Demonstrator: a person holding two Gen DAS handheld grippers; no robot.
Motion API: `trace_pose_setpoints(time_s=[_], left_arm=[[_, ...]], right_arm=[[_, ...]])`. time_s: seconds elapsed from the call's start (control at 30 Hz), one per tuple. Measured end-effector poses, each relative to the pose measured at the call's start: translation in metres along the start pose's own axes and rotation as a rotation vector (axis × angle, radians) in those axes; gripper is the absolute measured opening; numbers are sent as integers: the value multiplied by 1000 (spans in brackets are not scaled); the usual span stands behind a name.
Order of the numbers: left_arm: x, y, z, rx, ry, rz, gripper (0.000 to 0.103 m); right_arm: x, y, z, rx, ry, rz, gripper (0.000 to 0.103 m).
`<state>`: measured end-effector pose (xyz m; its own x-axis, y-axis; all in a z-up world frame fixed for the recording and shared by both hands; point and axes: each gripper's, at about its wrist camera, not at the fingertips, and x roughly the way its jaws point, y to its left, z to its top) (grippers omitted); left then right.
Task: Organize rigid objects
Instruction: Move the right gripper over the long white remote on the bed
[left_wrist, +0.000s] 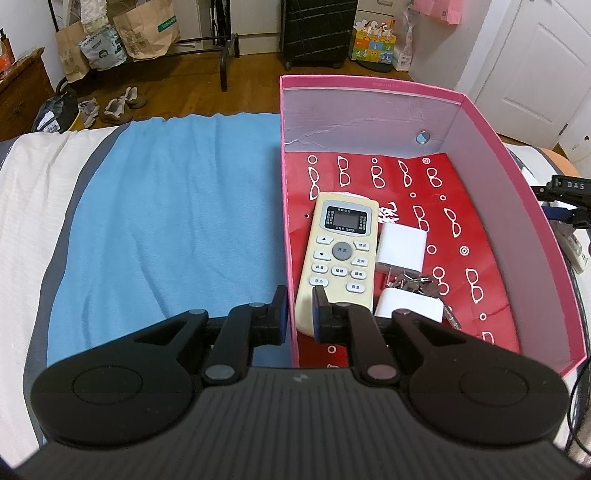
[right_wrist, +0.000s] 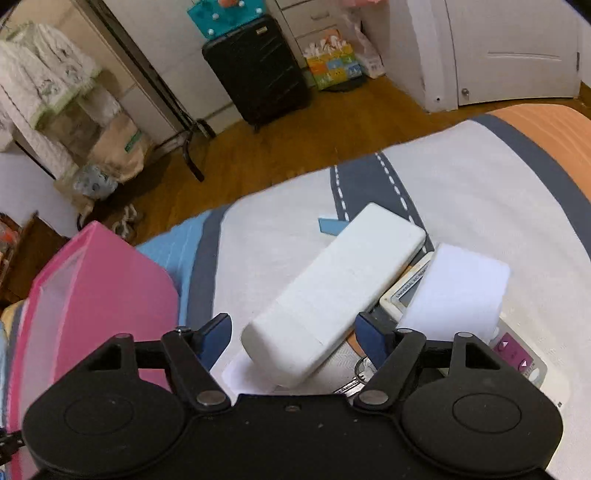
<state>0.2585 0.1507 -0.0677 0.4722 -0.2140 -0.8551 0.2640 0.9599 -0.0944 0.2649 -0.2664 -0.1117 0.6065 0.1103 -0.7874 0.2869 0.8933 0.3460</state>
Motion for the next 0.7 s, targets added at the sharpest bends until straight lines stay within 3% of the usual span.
trace_pose_setpoints(time_s=[0.17, 0.27, 0.33, 0.37, 0.4, 0.43, 0.57, 0.67, 0.7], left_arm=[[0, 1, 1, -3, 2, -5, 11], [0, 1, 0, -3, 3, -4, 11], [0, 2, 0, -4, 2, -5, 11], [0, 2, 0, -5, 2, -5, 11], [0, 2, 0, -4, 1, -5, 11], [0, 2, 0, -3, 1, -3, 11], [0, 2, 0, -4, 1, -4, 11], [0, 2, 0, -4, -1, -6, 11], [-1, 2, 0, -3, -1, -6, 11]], right_arm=[[14, 18, -11, -133, 27, -76, 78], [12, 20, -14, -167, 11, -93, 68], [5, 15, -11, -132, 15, -72, 41], [2, 11, -10, -113, 23, -58, 34], [-1, 6, -9, -88, 41, -32, 15], [-2, 0, -9, -53, 61, -2, 8], [-8, -10, -13, -16, 91, 28, 8], [-13, -15, -8, 38, 87, 47, 26], [-18, -17, -5, 53, 69, 61, 42]])
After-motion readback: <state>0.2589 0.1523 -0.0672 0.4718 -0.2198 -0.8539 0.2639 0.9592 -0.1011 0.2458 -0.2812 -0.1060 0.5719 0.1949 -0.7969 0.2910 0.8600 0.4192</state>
